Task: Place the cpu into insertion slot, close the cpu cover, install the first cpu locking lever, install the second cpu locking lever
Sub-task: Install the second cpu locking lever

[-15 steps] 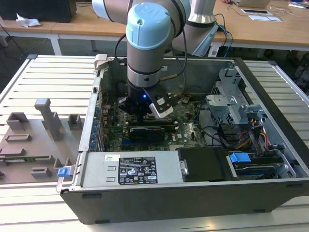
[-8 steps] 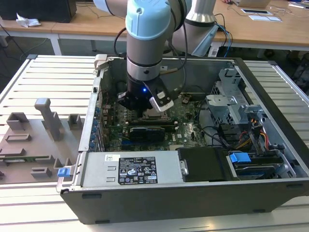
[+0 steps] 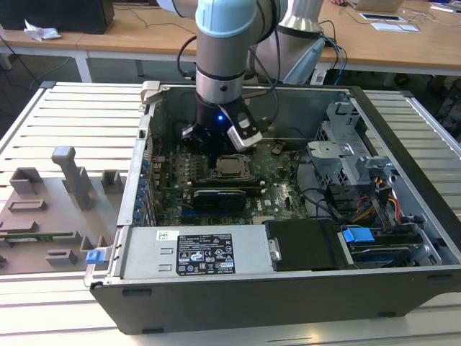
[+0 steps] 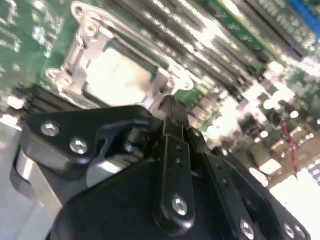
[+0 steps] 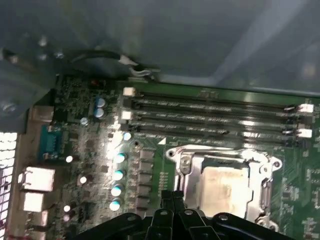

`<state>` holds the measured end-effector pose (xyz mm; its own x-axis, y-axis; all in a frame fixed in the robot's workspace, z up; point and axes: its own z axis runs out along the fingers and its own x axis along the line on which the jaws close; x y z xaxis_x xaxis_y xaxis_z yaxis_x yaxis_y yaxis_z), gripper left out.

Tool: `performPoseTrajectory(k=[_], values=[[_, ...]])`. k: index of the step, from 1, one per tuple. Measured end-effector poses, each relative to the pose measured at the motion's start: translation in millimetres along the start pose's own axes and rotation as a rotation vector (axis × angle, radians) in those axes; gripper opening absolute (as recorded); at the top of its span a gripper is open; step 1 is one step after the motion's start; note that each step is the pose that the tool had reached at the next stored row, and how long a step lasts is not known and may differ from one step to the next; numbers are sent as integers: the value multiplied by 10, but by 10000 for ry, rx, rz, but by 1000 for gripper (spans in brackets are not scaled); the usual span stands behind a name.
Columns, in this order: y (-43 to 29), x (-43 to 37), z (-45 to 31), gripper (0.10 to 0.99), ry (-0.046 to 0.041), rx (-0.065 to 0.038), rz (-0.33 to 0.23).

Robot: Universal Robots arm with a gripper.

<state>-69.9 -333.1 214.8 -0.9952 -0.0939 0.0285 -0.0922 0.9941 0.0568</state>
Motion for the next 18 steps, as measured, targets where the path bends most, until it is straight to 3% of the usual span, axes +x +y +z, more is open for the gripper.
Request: performPoseTrajectory(k=[5, 6, 8, 14, 18], values=[[2, -259, -7, 106, 257, -6, 15], [-6, -385, -11, 106, 384, -13, 20], [-11, -501, -15, 106, 480, -11, 26], [-6, -516, -117, 106, 489, 23, 28], [0, -513, -228, 106, 490, 37, 29]])
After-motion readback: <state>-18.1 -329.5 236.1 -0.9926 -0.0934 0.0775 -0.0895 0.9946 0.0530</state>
